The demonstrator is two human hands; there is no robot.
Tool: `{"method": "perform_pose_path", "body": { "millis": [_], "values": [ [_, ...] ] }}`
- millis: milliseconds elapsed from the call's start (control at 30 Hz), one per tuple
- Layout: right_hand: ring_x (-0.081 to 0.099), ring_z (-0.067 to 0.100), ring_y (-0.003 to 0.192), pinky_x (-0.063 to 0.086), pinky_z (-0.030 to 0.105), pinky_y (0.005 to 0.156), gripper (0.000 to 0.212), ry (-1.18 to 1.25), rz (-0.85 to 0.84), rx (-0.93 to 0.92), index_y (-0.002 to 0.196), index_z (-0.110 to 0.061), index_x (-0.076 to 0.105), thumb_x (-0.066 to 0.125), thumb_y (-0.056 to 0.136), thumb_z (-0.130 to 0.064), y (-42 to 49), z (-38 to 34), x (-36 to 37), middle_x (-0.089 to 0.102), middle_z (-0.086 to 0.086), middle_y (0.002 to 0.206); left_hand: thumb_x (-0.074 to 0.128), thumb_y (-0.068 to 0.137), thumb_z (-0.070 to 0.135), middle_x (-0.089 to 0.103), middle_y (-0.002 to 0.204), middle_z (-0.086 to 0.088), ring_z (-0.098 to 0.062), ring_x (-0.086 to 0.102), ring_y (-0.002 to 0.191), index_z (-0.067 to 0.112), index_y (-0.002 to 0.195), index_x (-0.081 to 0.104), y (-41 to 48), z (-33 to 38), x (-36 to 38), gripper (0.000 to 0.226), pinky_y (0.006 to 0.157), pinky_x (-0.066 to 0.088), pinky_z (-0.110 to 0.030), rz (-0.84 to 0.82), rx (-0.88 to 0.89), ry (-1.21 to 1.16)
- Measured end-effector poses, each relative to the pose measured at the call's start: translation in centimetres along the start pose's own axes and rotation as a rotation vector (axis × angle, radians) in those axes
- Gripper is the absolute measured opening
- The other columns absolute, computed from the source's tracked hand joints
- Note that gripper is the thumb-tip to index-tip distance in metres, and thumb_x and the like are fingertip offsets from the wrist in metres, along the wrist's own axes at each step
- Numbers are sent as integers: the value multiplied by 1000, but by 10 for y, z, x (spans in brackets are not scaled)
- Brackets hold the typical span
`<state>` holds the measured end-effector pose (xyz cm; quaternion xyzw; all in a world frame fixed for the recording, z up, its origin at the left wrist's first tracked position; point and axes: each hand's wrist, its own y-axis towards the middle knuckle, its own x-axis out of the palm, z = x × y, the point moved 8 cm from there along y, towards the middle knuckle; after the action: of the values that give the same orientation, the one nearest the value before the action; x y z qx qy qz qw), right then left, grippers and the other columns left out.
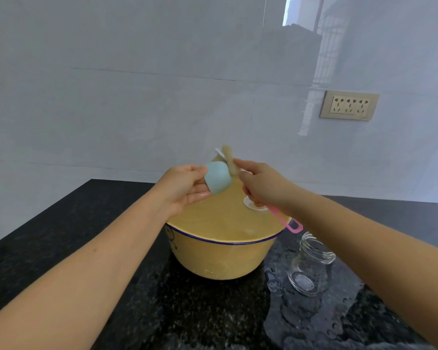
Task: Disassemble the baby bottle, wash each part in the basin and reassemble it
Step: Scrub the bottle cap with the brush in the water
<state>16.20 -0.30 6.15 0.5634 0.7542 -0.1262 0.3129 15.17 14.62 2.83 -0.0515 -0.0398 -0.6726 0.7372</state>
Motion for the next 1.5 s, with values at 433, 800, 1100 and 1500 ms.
{"method": "perform_pose_path", "body": {
  "millis": [433, 800, 1100, 1500],
  "values": [
    [52, 27, 69, 47, 39, 63, 68, -803, 27, -369, 149, -38, 7, 31, 94, -8, -22, -19, 26, 43, 4, 80, 38, 96, -1, 62, 104, -13, -25, 58, 113, -1, 125, 50, -10, -9, 19, 31, 83, 48, -34, 164, -125, -445],
    [46, 18, 50, 37, 21, 44, 44, -201, -91, 50, 133, -25, 51, 31, 96, -11, -2, 0, -2, 53, 7, 69, 41, 100, 23, 55, 99, 2, -13, 59, 83, 20, 88, 54, -10, 10, 2, 18, 78, 50, -25, 80, 82, 13],
    [51, 8, 42, 45, 19, 44, 43, -202, -244, 125, 135, -21, 45, 47, 92, -14, -6, 16, 10, 61, 2, 69, 40, 99, 8, 58, 93, -12, -27, 62, 91, 1, 122, 45, -12, 1, 7, 24, 74, 50, -41, 87, -85, -270],
    [56, 16, 100, 42, 27, 90, 71, -302, -63, -92, 139, -29, 39, 74, 77, -34, -3, -5, -8, 57, 4, 119, 42, 94, -1, 62, 89, -13, -20, 62, 76, 0, 99, 56, -17, -9, 13, 14, 49, 57, -25, 15, -182, -277]
  ]
}}
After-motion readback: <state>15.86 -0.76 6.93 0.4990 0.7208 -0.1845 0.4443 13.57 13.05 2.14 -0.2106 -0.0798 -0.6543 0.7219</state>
